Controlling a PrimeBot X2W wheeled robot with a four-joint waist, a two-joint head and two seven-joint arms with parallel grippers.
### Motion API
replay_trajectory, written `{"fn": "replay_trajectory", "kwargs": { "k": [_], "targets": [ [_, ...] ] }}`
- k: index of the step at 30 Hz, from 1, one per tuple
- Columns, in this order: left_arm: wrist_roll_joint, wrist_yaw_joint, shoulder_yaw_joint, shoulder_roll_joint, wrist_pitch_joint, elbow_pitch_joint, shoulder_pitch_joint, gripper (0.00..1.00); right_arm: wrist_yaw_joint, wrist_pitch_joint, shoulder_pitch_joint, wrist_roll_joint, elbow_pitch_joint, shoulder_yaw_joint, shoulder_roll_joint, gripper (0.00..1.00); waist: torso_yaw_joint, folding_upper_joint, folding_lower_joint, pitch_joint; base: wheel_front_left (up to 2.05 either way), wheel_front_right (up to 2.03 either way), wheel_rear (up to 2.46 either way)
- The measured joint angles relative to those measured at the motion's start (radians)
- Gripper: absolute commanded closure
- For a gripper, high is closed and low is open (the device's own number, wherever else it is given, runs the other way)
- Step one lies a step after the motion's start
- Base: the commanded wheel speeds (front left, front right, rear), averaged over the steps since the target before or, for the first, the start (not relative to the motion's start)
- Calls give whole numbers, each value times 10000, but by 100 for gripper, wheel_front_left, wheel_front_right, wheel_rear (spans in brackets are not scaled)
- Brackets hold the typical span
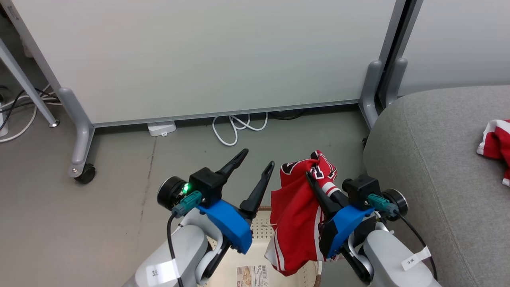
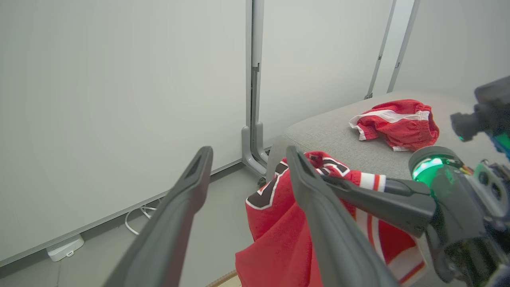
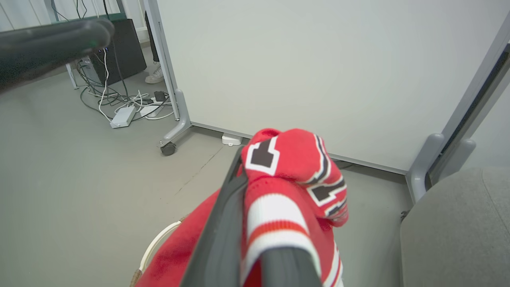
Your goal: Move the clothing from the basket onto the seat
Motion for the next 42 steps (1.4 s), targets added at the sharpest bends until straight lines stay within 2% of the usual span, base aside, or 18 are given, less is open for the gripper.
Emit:
{"fn": "replay_trajectory", "kwargs": {
  "k": [9, 19, 30, 42],
  "targets": [
    [1505, -173, 1885, 105, 0, -771, 1495, 0, 0, 0, 181, -209, -372, -267, 0, 100, -44, 0, 0, 49, 0, 0, 0],
    [2171, -263, 3438, -194, 0, -826, 2594, 0, 0, 0, 281, -303, -541, -408, 0, 100, -108, 0, 0, 90, 0, 0, 0],
    [2713, -357, 4065, -514, 0, -648, 2894, 0, 0, 0, 376, -336, -560, -431, 0, 100, -158, 0, 0, 97, 0, 0, 0],
    [2813, -405, 4011, -585, 0, -568, 2928, 0, 0, 0, 418, -343, -648, -422, 2, 100, -566, 0, 0, 134, 0, 0, 0]
  ]
}}
